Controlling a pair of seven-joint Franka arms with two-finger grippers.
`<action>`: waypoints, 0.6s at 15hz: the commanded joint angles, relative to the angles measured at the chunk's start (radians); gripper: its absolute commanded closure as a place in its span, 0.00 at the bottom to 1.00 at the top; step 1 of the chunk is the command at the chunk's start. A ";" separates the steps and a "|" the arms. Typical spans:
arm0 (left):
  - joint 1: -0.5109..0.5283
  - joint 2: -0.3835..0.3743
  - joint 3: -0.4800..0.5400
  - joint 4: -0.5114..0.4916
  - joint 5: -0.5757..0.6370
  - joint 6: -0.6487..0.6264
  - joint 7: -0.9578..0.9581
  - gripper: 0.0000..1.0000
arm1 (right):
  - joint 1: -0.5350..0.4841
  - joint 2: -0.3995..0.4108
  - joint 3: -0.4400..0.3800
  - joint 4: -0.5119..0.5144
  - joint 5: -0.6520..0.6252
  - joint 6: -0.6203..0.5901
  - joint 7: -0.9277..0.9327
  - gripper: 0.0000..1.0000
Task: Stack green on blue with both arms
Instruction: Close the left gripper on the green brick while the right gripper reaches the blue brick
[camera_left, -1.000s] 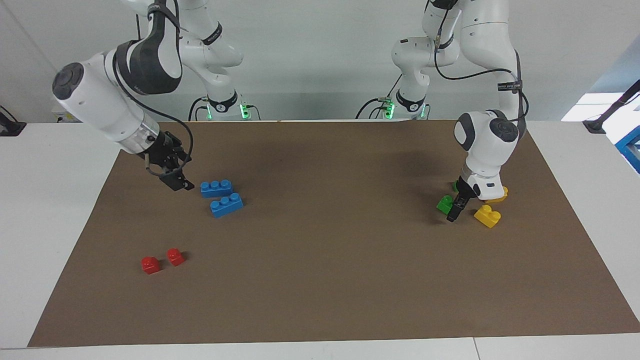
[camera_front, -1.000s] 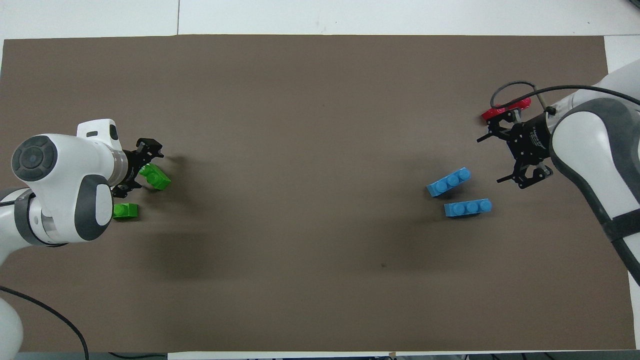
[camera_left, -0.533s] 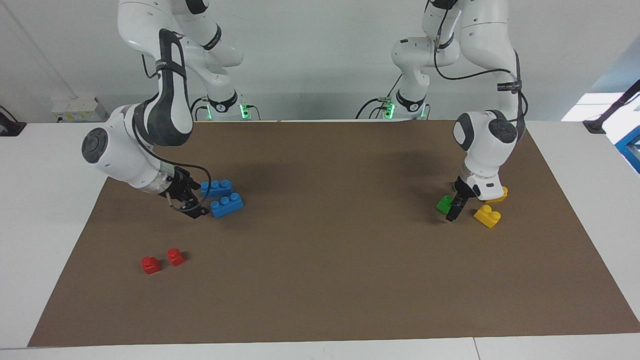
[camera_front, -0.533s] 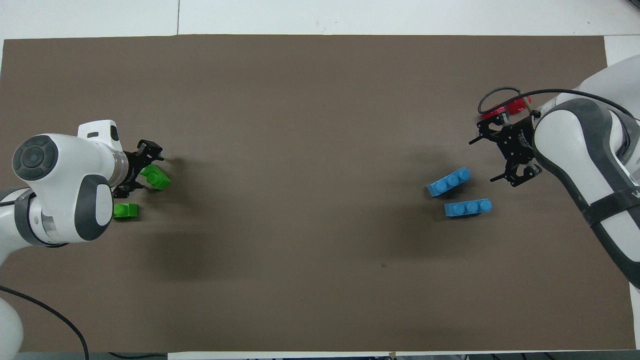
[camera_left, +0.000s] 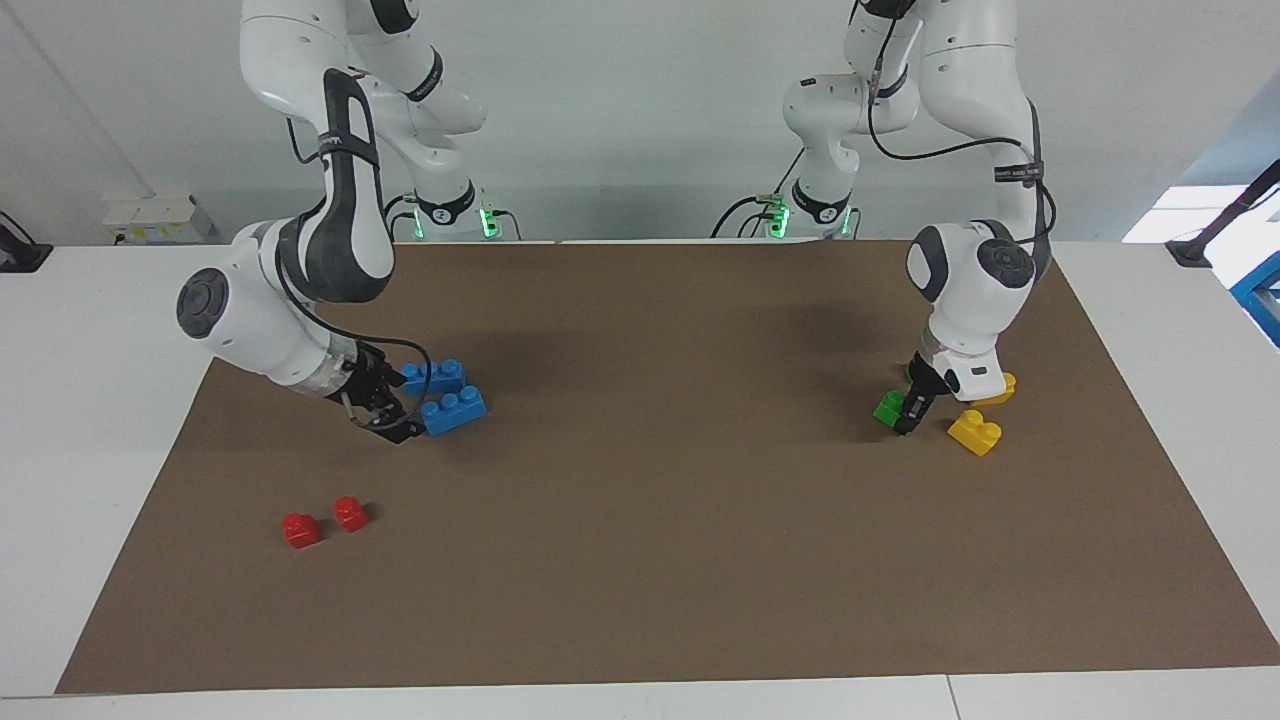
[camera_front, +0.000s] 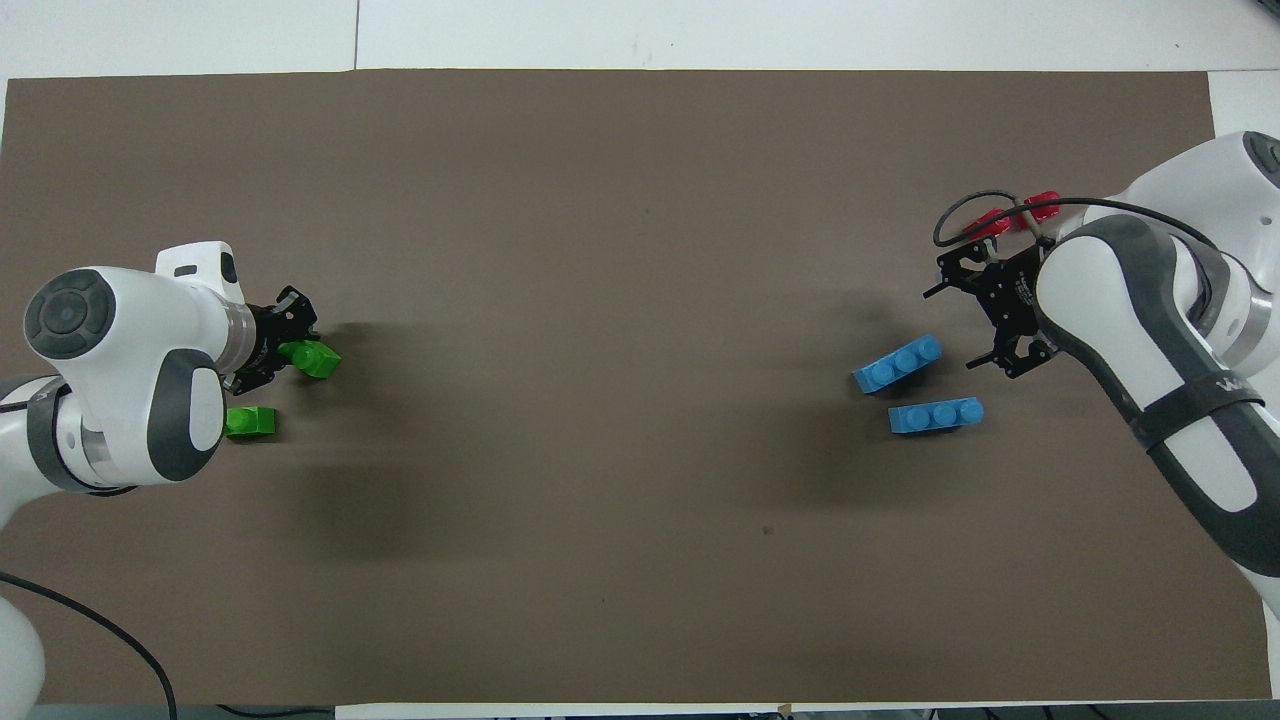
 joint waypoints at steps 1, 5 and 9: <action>-0.004 -0.012 0.003 0.001 -0.011 -0.018 0.014 1.00 | 0.011 -0.032 0.001 -0.080 0.026 0.075 -0.031 0.00; -0.007 -0.022 0.003 0.081 -0.011 -0.096 -0.003 1.00 | 0.016 -0.033 0.006 -0.142 0.026 0.138 -0.051 0.00; -0.044 -0.024 -0.004 0.260 -0.009 -0.300 -0.174 1.00 | 0.024 -0.032 0.006 -0.191 0.026 0.211 -0.080 0.00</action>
